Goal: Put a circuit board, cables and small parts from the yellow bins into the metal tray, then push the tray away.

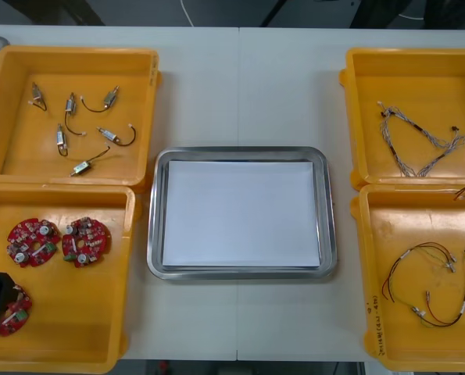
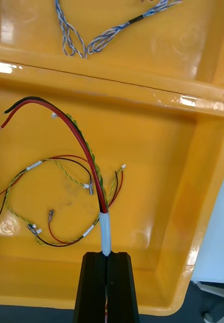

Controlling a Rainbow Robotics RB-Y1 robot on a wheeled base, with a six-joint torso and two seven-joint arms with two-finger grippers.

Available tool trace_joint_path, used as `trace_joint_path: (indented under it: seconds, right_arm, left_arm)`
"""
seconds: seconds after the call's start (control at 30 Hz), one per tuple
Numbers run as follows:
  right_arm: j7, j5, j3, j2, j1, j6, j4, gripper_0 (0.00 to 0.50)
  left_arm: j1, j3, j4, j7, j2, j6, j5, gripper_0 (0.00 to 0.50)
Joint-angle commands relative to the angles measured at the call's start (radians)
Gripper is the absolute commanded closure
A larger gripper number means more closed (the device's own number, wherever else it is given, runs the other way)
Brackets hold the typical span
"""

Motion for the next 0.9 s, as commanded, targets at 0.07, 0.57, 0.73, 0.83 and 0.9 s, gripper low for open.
trace_joint_path:
  seconds: [0.07,0.57,0.73,0.83,0.9]
  right_arm:
    - [0.040,-0.027,0.025,-0.036,-0.019,0.004,-0.056,0.500]
    - [0.057,-0.081,0.097,-0.074,-0.042,0.004,-0.118,0.500]
    - [0.057,-0.062,0.135,-0.077,-0.057,0.004,-0.145,0.500]
    - [0.057,-0.068,0.158,-0.077,-0.074,0.004,-0.147,0.500]
    - [0.059,-0.070,0.166,-0.077,-0.079,0.004,-0.148,0.500]
  left_arm:
    - [-0.037,0.061,-0.058,-0.083,0.034,0.065,0.029,0.000]
    - [-0.037,0.018,-0.006,-0.083,0.032,0.021,0.046,0.000]
    - [-0.037,-0.013,0.040,-0.088,0.032,-0.044,0.032,0.000]
    - [-0.038,-0.031,0.060,-0.091,0.032,-0.071,0.024,0.000]
    - [-0.038,-0.036,0.062,-0.091,0.032,-0.076,0.020,0.000]
